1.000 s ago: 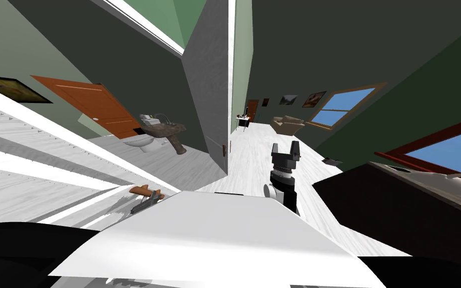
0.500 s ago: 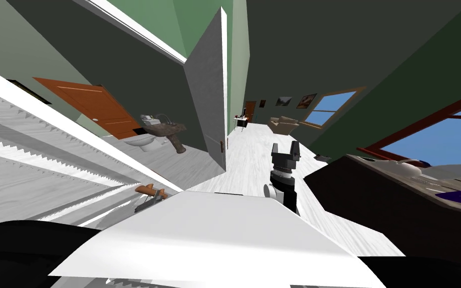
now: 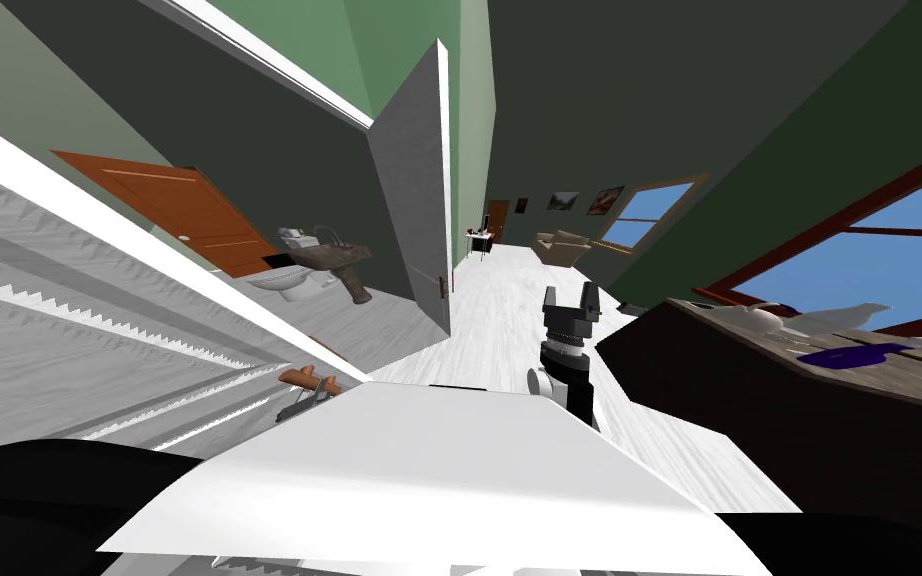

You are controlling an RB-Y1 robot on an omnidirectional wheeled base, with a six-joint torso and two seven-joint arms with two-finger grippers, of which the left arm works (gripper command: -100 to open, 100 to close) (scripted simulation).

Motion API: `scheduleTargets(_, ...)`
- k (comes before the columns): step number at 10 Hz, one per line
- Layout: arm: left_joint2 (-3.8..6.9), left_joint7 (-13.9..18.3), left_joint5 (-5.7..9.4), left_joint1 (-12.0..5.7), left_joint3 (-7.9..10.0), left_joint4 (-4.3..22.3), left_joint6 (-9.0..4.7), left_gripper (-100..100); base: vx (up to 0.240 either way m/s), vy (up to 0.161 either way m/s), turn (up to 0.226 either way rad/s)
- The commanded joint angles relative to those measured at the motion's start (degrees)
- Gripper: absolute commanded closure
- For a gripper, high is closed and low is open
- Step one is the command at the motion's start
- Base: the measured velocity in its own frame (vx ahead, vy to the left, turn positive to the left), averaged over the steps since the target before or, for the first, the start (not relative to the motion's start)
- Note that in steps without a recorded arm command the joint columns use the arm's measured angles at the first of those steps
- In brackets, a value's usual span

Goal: Pull the door open

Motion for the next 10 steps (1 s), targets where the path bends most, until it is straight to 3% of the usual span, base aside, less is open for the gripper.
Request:
scheduleTargets(1, 0.13, 0.44, -0.87, 0.55, -1.05, -0.34, -0.79, 100, -0.197, -0.029, -0.029)
scheduleTargets(3, 0.33, 0.95, -1.89, 1.09, -2.23, -0.73, -1.86, 100, -0.221, -0.035, -0.037)
scheduleTargets(4, 0.33, 0.71, -1.54, 0.92, -1.80, -0.94, -1.37, 100, -0.103, -0.032, -0.014)
scheduleTargets(10, 0.85, 1.71, -5.01, 2.49, -5.58, -1.92, -4.90, 100, -0.191, -0.008, -0.031)
